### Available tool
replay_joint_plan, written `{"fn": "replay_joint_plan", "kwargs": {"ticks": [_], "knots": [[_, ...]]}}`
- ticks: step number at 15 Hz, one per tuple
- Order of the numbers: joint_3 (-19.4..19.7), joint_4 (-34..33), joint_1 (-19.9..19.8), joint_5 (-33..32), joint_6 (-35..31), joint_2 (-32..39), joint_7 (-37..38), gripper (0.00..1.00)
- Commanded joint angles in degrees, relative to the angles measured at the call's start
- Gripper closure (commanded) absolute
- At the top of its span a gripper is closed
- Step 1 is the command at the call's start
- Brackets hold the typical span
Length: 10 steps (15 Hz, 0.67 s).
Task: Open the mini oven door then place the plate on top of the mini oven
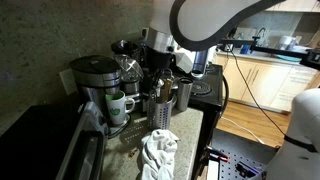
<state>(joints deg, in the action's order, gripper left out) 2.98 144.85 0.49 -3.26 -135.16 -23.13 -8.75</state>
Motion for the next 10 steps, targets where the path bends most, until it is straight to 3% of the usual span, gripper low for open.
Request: {"fn": "replay_joint_plan", "kwargs": {"ticks": [1,5,10], "knots": [[-0.19,-0.09,-0.17,0.10,0.15,-0.01,-0.06,0.00],[-0.27,-0.87,-0.06,0.54,-0.10,1.16,0.49,0.00],[-3.22,-3.30,2.25,7.18,-3.82,4.35,8.80,0.00]]}}
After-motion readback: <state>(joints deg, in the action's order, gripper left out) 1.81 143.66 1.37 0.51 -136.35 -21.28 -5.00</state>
